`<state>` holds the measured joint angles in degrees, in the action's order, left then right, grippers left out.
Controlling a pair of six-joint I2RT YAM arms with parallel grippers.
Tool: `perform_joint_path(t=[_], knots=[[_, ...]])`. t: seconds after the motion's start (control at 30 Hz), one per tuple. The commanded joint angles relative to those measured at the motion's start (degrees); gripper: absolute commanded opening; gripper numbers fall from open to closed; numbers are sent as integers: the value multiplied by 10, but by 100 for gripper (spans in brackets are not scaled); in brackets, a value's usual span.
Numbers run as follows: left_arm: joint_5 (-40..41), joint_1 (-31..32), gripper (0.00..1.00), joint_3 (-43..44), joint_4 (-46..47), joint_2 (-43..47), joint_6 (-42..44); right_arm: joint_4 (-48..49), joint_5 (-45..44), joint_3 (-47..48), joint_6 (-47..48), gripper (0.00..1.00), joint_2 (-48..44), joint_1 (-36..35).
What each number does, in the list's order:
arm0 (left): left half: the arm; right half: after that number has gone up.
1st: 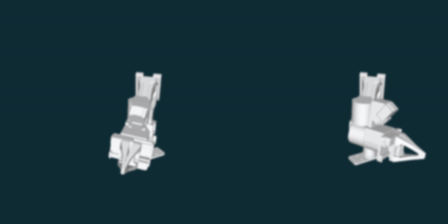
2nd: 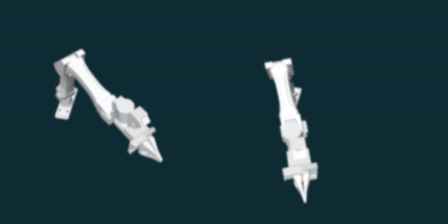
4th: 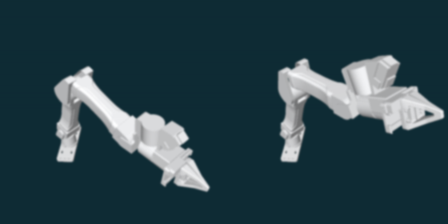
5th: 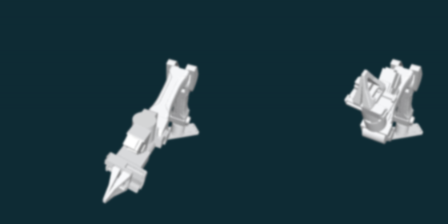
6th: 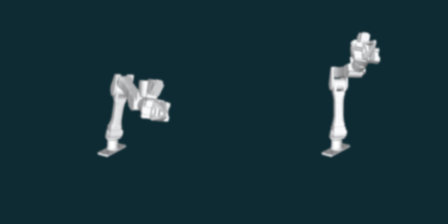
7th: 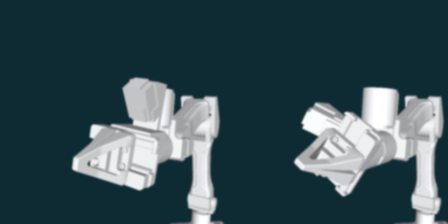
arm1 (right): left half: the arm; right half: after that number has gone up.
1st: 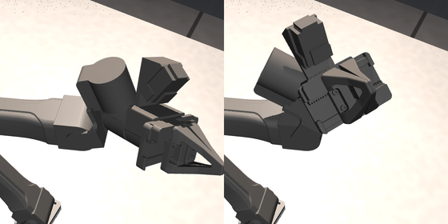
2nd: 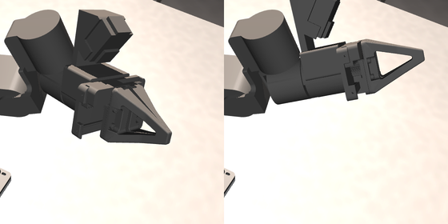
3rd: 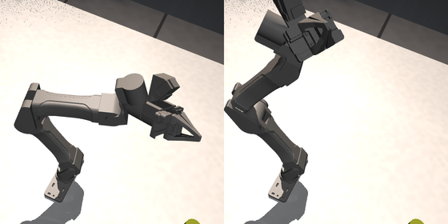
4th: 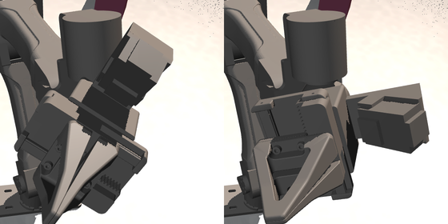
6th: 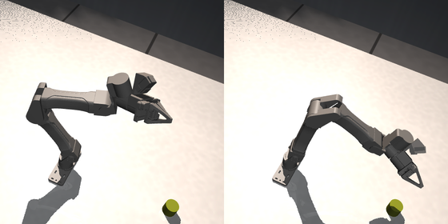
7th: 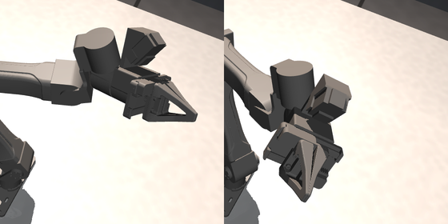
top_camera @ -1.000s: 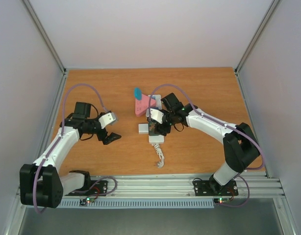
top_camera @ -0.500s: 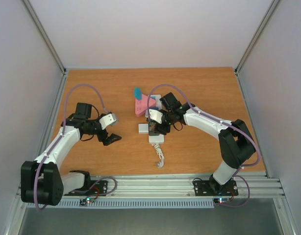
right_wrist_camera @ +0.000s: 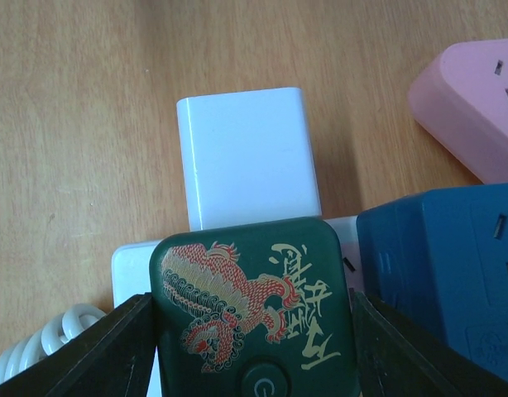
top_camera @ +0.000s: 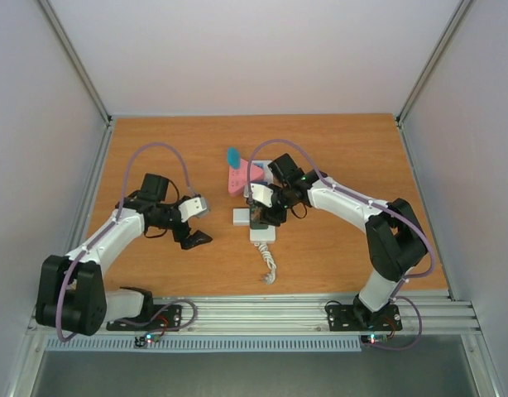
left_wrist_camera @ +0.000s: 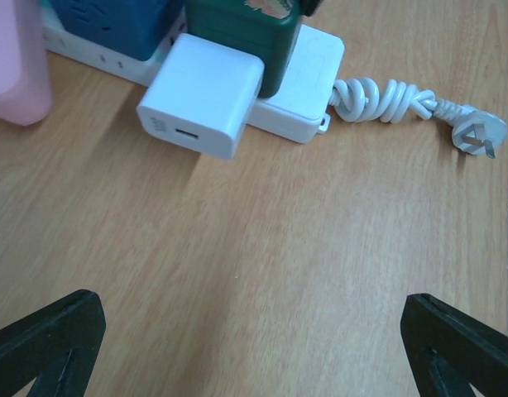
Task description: Pull the plug off the socket
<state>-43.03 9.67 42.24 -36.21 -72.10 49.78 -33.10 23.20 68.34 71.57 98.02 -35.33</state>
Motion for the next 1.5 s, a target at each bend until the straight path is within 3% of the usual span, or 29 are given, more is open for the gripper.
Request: perform_joint_path(t=[0.0,0.17,0.43,0.7,1.23,1.47], knots=[[-1,24,100,13,41,-24,2,-21,5,10,8,66,27,1],[-22,29,100,32,48,-55,-4,-21,4,13,10,67,26,1],[-31,34,94,31,72,-77,10,-29,33,9,4,47,22,0],[-52,34,87,6,97,-76,78,-11,71,-32,-15,38,7,-20],[-25,85,82,-23,145,-80,88,45,96,-94,-67,35,-25,-86],[-3,117,75,-29,171,-99,81,62,84,-118,-73,33,-27,-90]])
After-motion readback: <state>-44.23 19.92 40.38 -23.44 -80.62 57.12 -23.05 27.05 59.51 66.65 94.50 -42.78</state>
